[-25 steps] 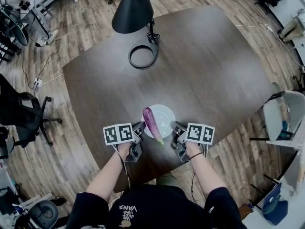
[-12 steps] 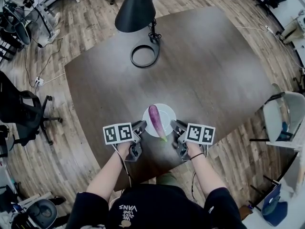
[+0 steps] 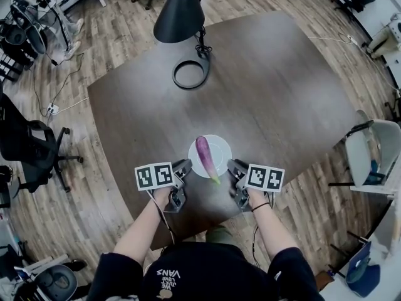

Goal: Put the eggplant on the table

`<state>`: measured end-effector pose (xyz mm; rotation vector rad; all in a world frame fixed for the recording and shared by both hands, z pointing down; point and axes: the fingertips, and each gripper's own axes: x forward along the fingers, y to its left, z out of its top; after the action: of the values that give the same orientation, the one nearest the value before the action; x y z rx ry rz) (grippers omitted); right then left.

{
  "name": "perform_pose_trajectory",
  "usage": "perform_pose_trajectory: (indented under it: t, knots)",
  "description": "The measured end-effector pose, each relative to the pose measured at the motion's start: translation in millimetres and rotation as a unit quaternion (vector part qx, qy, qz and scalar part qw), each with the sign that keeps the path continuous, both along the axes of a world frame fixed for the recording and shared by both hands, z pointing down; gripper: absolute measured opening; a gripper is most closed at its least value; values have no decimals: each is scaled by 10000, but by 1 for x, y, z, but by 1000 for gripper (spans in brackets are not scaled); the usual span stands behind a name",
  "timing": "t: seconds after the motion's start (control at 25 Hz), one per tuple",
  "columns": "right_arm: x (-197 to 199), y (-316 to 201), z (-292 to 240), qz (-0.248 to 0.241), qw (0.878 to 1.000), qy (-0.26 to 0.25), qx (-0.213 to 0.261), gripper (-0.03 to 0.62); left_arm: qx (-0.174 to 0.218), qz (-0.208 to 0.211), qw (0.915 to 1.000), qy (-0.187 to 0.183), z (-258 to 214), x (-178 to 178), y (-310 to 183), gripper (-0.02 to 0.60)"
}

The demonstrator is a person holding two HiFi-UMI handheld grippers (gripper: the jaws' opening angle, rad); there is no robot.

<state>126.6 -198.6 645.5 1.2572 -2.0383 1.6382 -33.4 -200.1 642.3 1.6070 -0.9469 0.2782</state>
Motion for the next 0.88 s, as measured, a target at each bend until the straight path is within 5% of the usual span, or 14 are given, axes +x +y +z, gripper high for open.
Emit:
perform_pose_trajectory:
  t: [0.28, 0.48, 0.88]
  knots:
    - [2, 0, -34, -286, 9963, 373, 726, 130, 542, 20, 9985, 20, -28, 2, 1, 94]
    - [-5, 3, -67, -561, 9842, 758, 1498, 75, 1179, 91, 9930, 67, -59, 2, 3, 31]
    - [-15, 27, -118, -619, 9651, 1085, 2301, 35, 2344, 512, 9705, -251, -122, 4, 27, 14]
